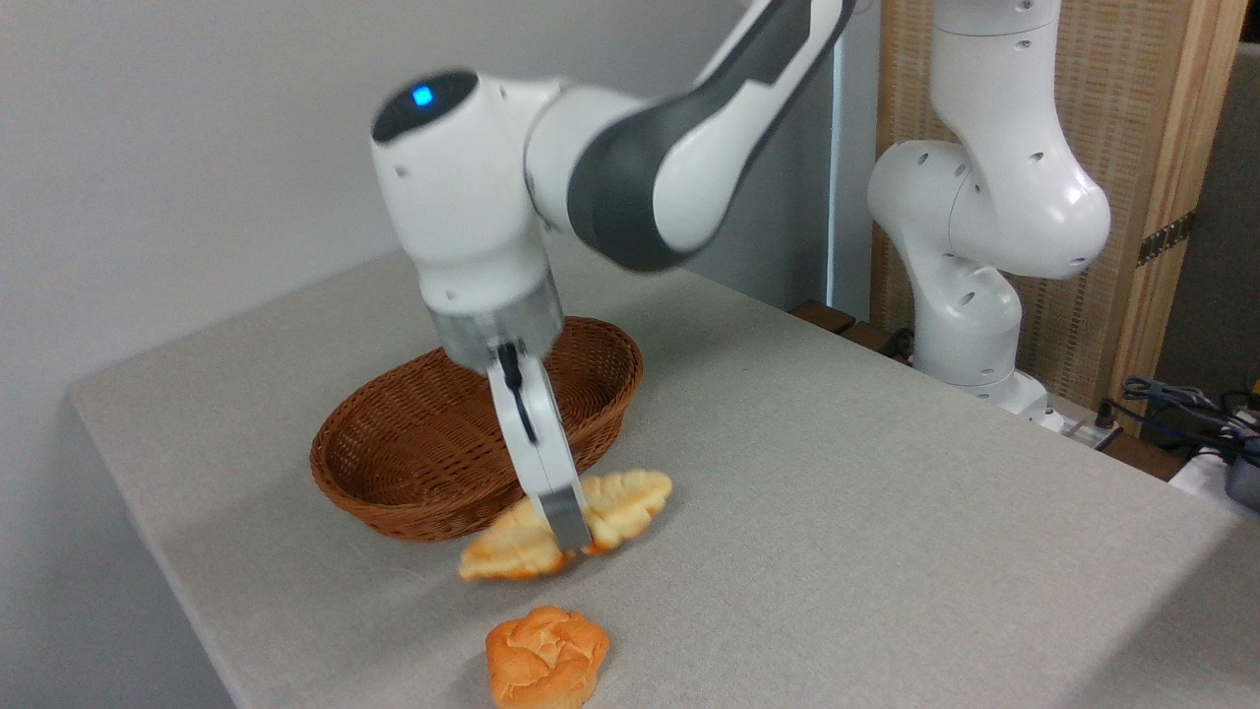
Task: Put bread into the basket
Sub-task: 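Lift the held bread and carry it over the wicker basket, then lower the bread into the basket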
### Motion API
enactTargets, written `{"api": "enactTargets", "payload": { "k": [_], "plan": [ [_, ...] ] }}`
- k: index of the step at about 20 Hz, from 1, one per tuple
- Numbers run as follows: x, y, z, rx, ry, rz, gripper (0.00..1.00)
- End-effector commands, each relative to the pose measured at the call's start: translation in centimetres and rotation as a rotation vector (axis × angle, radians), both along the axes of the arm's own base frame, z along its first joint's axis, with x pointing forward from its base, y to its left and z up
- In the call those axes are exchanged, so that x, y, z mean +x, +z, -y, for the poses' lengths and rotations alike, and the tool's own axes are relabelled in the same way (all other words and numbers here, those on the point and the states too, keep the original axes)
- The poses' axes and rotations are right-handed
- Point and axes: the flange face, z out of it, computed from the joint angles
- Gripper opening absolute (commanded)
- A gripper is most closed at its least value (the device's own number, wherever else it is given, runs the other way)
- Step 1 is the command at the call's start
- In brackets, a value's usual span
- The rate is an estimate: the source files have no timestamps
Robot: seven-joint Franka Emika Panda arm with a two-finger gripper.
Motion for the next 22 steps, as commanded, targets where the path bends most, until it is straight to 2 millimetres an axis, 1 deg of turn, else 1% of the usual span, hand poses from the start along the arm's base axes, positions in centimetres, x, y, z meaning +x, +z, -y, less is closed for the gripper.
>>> {"api": "enactTargets", "payload": {
  "k": [1,2,3,4,5,6,8,9,10,11,12,14,16,18,20,21,22],
  "plan": [
    [1.0,6.3,-0.2,-0.037,0.016,0.017,0.37],
    [1.1,7.4,-0.4,-0.061,0.039,0.017,0.38],
    [1.2,8.8,0.0,-0.098,0.059,0.025,0.38],
    [1.3,10.1,0.7,-0.134,0.082,0.033,0.38],
    [1.4,11.0,1.5,-0.162,0.128,0.038,0.39],
    [1.4,11.3,2.6,-0.181,0.186,0.032,0.42],
    [0.9,11.3,7.0,-0.185,0.233,0.009,0.47],
    [0.8,11.2,8.3,-0.181,0.246,0.004,0.48],
    [0.6,11.1,9.9,-0.180,0.235,-0.001,0.49],
    [0.3,11.0,11.1,-0.182,0.229,-0.004,0.50],
    [0.2,10.9,11.9,-0.182,0.229,-0.007,0.53],
    [0.4,9.7,13.8,-0.184,0.227,-0.021,0.58],
    [1.1,8.1,15.3,-0.189,0.257,-0.016,0.64],
    [1.5,6.7,15.7,-0.190,0.265,-0.026,0.71],
    [2.0,5.4,15.6,-0.187,0.266,-0.045,0.84],
    [2.0,5.0,15.7,-0.186,0.265,-0.051,0.85],
    [2.0,4.9,15.8,-0.185,0.264,-0.055,0.90]
  ]
}}
